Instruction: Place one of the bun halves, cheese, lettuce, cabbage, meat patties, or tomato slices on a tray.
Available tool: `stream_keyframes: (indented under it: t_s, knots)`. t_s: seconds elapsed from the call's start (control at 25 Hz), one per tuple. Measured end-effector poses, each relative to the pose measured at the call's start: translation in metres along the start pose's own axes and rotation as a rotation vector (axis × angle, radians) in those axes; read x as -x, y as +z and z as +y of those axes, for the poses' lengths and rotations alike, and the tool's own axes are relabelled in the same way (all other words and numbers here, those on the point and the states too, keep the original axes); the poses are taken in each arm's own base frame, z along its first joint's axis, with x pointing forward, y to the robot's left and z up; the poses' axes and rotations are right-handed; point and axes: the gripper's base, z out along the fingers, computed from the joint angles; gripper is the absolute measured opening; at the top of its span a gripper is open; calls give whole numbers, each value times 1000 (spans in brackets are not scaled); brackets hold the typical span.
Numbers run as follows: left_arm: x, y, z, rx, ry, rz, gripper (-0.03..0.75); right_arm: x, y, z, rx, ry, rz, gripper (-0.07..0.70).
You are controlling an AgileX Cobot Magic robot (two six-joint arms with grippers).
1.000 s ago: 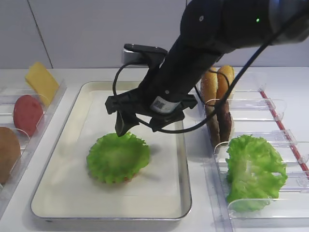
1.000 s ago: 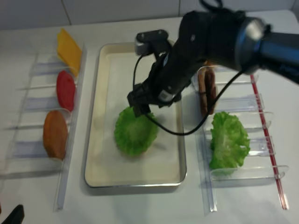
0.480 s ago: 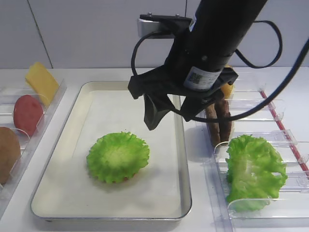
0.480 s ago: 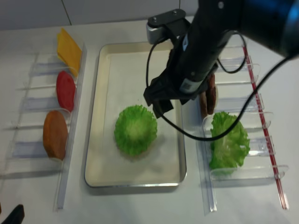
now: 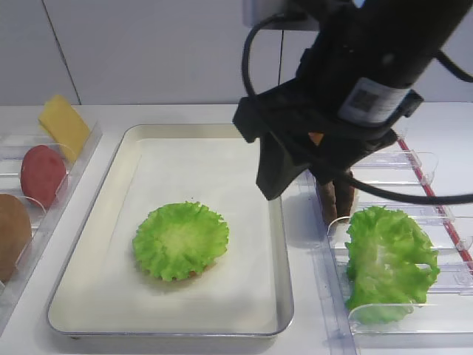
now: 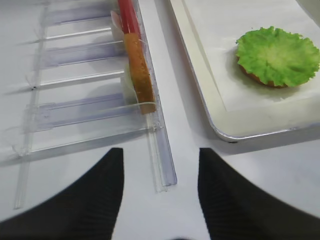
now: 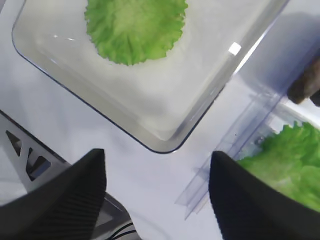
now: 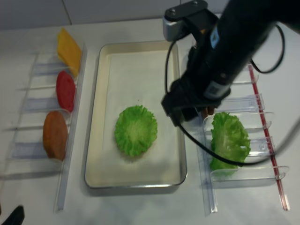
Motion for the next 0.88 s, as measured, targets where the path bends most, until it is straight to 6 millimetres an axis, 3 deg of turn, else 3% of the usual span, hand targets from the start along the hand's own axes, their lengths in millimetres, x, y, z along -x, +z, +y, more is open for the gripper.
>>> stream_keyframes:
  t_s: [0.28, 0.52, 0.88]
  knots:
    - [0, 0, 0, 0, 0, 0, 321, -70, -32, 0, 6, -11, -70, 469]
    - [0, 0, 0, 0, 0, 0, 321, -133, -38, -7, 8, -24, -113, 469]
    - [0, 0, 0, 0, 0, 0, 321, -209, -47, -22, -68, -122, -287, 468]
